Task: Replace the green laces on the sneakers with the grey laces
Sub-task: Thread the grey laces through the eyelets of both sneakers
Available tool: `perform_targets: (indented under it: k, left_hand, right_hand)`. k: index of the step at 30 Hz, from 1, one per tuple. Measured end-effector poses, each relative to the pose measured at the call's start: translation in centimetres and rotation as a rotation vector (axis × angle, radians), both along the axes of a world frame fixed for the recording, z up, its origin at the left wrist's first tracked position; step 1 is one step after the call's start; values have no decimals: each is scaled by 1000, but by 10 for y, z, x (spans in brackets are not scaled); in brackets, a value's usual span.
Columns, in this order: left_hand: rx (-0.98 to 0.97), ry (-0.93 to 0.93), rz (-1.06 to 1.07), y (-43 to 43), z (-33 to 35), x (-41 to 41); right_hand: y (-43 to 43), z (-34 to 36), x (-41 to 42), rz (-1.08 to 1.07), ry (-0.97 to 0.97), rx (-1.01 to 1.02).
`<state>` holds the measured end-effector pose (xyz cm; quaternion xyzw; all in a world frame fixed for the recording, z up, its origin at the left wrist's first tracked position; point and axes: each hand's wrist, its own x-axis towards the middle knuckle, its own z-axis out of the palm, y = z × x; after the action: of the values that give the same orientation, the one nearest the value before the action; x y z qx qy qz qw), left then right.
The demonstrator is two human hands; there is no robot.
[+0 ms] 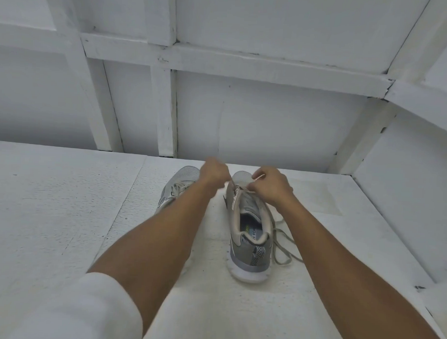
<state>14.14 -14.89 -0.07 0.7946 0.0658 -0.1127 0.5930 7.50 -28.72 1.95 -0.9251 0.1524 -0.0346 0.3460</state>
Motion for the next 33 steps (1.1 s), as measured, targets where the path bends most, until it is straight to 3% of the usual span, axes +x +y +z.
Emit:
perform_targets:
  k: [5,6,7,9,14,16,24,30,33]
  left_hand:
    - [-930,-270,484,71,120,25]
    - [-1042,-320,529,85,139,27]
    - [-1012,-364,556,94,149,27]
    - [-661,-430,476,85,146,19]
    - [720,-289,-471,-6,42,-30]
    - [975,-281,-532,-16,22,-38]
    - [1092,-318,-652,16,27,-26]
    - [1083,-512,-263,67,102,5]
    - [1111,-527,-195,78,123,11]
  right_hand:
    - [-20,2,-61,-147,-156,323]
    - [-21,1,-72,-174,-178,362]
    - [-22,-2,-81,-193,-187,392]
    - [-19,-7,-91,-196,-162,418]
    - [1,-16,-85,-144,-113,381]
    - [4,-19,-84,-139,-113,324]
    - [10,-24,-85,-169,-157,323]
    - [9,-26,-89,-212,-184,365]
    - [10,-26,-89,-219,-188,382]
